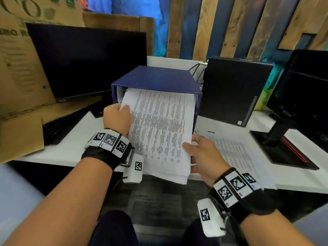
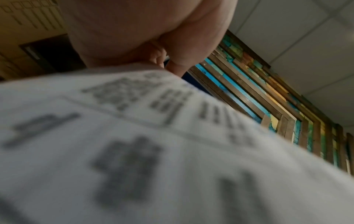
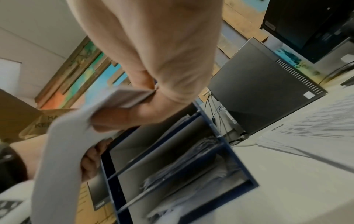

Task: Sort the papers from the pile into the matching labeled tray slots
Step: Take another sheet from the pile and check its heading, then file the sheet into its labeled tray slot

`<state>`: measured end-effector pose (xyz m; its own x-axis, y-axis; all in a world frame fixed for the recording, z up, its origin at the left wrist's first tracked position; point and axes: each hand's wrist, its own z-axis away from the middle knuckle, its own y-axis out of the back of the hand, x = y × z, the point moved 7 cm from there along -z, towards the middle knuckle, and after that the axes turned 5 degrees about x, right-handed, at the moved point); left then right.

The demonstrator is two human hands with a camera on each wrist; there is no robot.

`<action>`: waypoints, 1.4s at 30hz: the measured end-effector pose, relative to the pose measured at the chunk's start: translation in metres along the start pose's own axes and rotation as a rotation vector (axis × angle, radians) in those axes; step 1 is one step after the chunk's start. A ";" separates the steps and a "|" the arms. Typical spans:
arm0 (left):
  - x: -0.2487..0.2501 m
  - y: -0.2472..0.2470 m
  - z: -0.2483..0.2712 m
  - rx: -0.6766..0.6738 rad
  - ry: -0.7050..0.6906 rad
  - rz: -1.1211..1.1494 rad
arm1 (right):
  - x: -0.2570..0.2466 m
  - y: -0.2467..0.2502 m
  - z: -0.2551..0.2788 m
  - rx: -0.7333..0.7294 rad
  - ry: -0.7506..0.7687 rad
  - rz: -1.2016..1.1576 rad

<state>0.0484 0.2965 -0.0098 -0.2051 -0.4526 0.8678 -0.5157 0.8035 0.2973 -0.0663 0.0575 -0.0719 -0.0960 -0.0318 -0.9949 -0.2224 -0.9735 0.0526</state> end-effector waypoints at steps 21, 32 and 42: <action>-0.002 -0.006 -0.019 0.029 0.376 0.521 | -0.066 0.003 -0.049 0.323 0.175 -0.291; 0.042 -0.028 0.025 -0.020 -0.510 -0.140 | -0.073 -0.028 -0.078 0.072 0.175 -0.193; 0.060 -0.069 0.034 -0.026 -0.592 -0.401 | -0.033 0.058 -0.059 0.240 0.111 -0.009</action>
<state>0.0437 0.2010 0.0083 -0.4249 -0.8429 0.3301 -0.6273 0.5370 0.5640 -0.0183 -0.0109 -0.0415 0.0116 -0.0609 -0.9981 -0.4474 -0.8930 0.0493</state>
